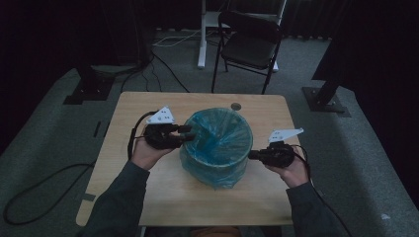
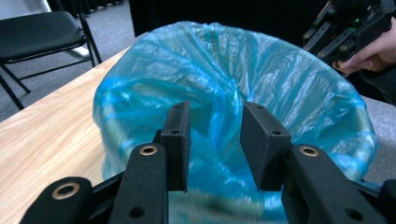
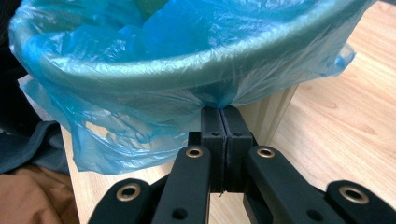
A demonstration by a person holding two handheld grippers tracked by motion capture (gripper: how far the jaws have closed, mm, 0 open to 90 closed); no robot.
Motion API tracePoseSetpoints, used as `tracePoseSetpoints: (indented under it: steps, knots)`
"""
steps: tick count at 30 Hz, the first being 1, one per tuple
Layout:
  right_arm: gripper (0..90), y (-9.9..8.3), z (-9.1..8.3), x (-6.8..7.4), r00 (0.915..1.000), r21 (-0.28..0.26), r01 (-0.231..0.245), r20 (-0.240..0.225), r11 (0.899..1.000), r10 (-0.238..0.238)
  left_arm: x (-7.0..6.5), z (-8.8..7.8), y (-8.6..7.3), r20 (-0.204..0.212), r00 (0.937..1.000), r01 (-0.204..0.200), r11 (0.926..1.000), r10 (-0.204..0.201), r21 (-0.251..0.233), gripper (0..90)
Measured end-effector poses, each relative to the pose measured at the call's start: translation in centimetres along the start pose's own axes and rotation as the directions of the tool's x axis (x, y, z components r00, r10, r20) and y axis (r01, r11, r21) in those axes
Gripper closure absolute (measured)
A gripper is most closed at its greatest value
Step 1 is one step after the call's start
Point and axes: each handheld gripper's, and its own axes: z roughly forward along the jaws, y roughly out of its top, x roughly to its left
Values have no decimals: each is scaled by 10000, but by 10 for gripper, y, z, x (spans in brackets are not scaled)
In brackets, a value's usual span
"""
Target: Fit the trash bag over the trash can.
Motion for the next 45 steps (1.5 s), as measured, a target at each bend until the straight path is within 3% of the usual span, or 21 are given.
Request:
tracePoseSetpoints:
  steps: [16, 23, 26, 39, 45]
  knots:
    - [899, -7, 8, -5, 9998, 541, -163, -58, 9984, 166, 4, 23, 35, 199, 9990, -400, 9991, 398, 106, 621]
    - [706, -8, 1, -7, 9998, 176, -183, 13, 9997, 183, 8, 34, 50, 295, 9986, -452, 9988, 445, 204, 622]
    - [672, -9, -3, -8, 9997, 36, -234, 25, 9997, 234, 9, 42, 54, 485, 9974, -547, 9979, 529, 353, 622]
    - [654, -9, -5, -10, 9995, -166, -303, -33, 9994, 302, 11, 65, 61, 854, 9943, -685, 9961, 636, 561, 623]
    - [658, -9, -4, -10, 9995, -199, -298, -64, 9994, 297, 10, 71, 65, 1100, 9899, -967, 9934, 896, 610, 622]
